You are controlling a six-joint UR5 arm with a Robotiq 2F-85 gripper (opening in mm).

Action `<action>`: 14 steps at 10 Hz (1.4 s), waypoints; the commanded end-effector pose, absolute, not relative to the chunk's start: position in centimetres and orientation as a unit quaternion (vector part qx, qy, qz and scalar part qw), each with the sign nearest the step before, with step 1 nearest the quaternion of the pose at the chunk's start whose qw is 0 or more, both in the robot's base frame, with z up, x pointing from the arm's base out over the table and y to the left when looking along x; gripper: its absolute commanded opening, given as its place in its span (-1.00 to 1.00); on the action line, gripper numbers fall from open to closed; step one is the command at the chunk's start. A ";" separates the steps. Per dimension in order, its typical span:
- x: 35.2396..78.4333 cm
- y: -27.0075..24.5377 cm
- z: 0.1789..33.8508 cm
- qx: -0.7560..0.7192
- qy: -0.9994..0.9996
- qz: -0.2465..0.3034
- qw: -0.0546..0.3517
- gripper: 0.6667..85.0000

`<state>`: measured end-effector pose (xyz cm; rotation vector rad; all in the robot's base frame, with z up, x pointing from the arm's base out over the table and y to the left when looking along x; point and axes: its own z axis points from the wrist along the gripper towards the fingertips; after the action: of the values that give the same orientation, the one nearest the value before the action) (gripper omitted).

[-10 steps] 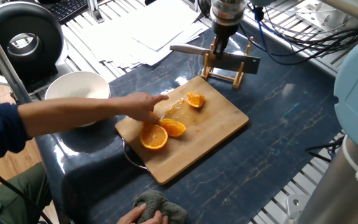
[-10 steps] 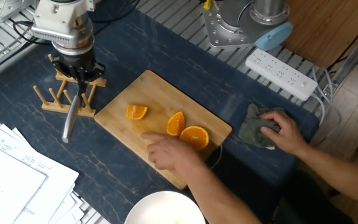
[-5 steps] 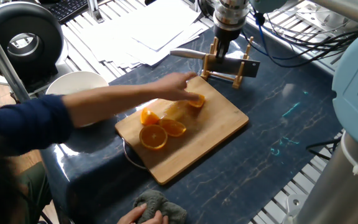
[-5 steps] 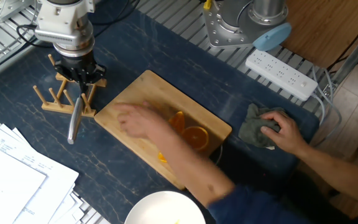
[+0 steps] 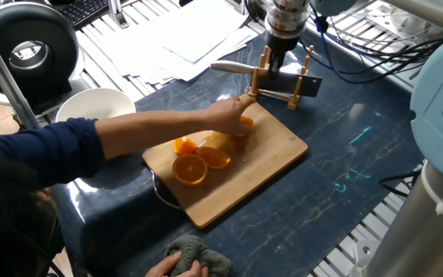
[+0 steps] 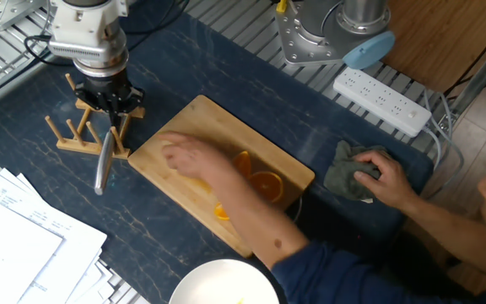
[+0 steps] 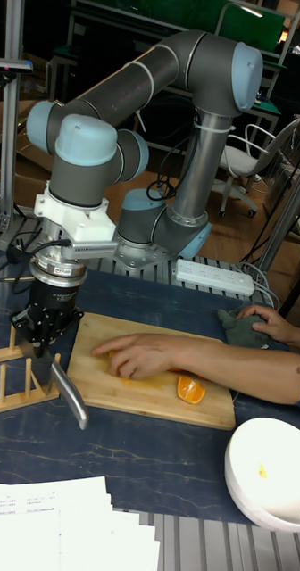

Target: Chop the orange

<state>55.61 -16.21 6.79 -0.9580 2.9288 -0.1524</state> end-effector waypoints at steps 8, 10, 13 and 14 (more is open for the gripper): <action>54.9 -14.9 7.3 -0.316 0.948 -0.018 0.032 1.00; 54.4 -14.1 7.3 -0.309 0.950 0.001 0.030 1.00; 53.7 -13.4 7.4 -0.301 0.953 0.018 0.022 0.99; 52.8 -13.0 7.7 -0.286 0.958 0.030 0.012 0.99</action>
<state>53.64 -13.85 7.27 -0.9463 2.9577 0.0245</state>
